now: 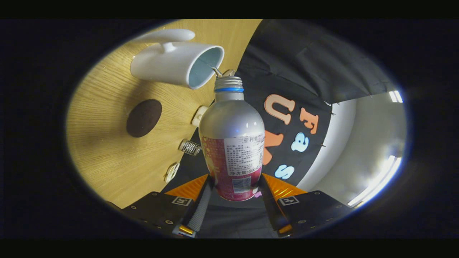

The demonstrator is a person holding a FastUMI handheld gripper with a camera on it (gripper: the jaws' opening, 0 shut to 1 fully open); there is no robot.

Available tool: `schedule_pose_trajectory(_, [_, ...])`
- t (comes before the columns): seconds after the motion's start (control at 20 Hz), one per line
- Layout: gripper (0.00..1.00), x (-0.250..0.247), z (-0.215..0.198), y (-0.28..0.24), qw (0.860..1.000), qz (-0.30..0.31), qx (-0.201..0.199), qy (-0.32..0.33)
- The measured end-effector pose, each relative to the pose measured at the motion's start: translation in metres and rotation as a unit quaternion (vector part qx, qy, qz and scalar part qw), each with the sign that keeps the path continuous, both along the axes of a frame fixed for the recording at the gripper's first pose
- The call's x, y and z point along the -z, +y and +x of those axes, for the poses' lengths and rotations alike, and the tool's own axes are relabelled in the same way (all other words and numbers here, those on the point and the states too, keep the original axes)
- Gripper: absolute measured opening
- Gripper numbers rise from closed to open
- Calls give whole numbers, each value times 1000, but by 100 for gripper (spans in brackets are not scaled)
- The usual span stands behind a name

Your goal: Take the bottle from table, then pour the juice into the cup, finally place the bottle on the coaster

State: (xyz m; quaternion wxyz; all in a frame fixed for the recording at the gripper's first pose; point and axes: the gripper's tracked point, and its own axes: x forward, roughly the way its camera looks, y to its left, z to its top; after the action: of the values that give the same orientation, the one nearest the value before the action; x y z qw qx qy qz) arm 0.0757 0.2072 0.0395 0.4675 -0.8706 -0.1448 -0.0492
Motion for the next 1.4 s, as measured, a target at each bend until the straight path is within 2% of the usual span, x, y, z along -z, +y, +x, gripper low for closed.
schedule_pose_trajectory(1.1, [72,-4,-7,11,998,-57,6,6])
schedule_pose_trajectory(1.25, [72,4,-4,1,999,-22,23,32])
schedule_pose_trajectory(1.4, [73,24,2,-17,991,80,51,96])
